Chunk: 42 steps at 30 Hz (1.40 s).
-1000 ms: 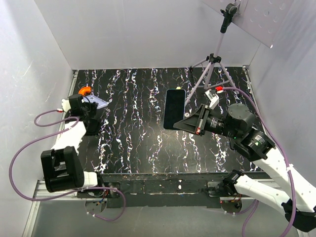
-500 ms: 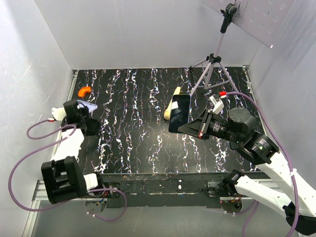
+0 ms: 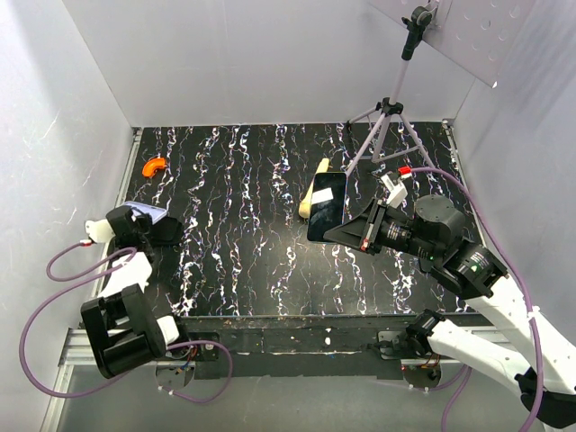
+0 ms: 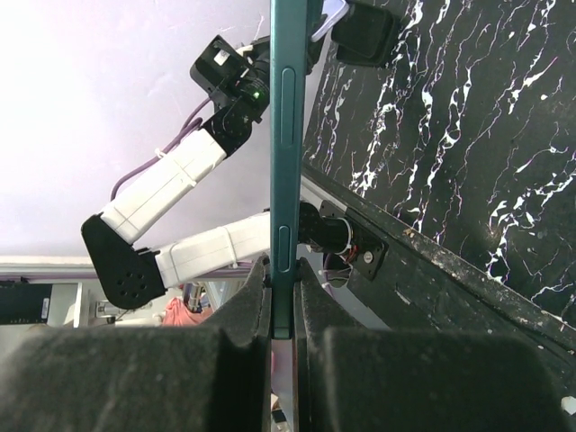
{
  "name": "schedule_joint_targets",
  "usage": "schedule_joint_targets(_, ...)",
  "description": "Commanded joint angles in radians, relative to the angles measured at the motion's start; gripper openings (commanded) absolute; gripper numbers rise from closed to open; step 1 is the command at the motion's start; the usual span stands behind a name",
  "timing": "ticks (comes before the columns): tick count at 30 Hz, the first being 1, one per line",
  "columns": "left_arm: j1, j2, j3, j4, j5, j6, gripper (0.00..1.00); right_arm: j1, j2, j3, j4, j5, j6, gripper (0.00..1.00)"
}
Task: Take the phone out of the phone case
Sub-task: Place the phone case on the phone case.
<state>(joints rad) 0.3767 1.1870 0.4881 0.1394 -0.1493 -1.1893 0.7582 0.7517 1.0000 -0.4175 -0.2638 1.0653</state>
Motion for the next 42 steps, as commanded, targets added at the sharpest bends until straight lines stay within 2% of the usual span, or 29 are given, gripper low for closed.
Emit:
schedule_joint_targets(1, 0.019, -0.003, -0.011, 0.065, 0.022, 0.013, 0.00, -0.008, -0.014, 0.023, 0.098, 0.000, -0.011, 0.01)
schedule_joint_targets(9, 0.027, 0.108, -0.019, 0.192, 0.111, 0.013, 0.00, -0.010, -0.005, 0.015, 0.117, -0.005, -0.005, 0.01)
schedule_joint_targets(18, 0.027, 0.169, -0.077, 0.241, 0.106, -0.013, 0.02, -0.013, 0.006, 0.011, 0.134, -0.015, -0.001, 0.01)
schedule_joint_targets(25, 0.027, 0.174, -0.079, 0.195, 0.116, -0.041, 0.27, -0.017, 0.008, -0.008, 0.141, -0.015, 0.005, 0.01)
schedule_joint_targets(27, 0.027, 0.151, -0.068, 0.137, 0.119, -0.041, 0.42, -0.017, 0.012, -0.018, 0.149, -0.018, 0.008, 0.01)
schedule_joint_targets(32, 0.027, 0.051, -0.019, -0.065, 0.103, -0.024, 0.72, -0.023, 0.037, -0.034, 0.177, -0.037, 0.010, 0.01)
schedule_joint_targets(34, 0.028, 0.014, 0.010, -0.133, 0.106, -0.006, 0.79, -0.026, 0.051, -0.037, 0.197, -0.051, 0.013, 0.01)
schedule_joint_targets(36, 0.027, -0.029, 0.043, -0.227, 0.109, 0.019, 0.80, -0.028, 0.067, -0.038, 0.210, -0.064, 0.016, 0.01)
schedule_joint_targets(37, 0.028, -0.047, 0.061, -0.260, 0.106, 0.025, 0.93, -0.030, 0.077, -0.038, 0.218, -0.077, 0.018, 0.01)
schedule_joint_targets(39, 0.025, -0.078, 0.102, -0.380, 0.088, 0.013, 0.98, -0.034, 0.090, -0.040, 0.229, -0.089, 0.021, 0.01)
schedule_joint_targets(42, 0.027, -0.108, 0.153, -0.480, 0.048, 0.017, 0.98, -0.040, 0.107, -0.040, 0.240, -0.109, 0.028, 0.01)
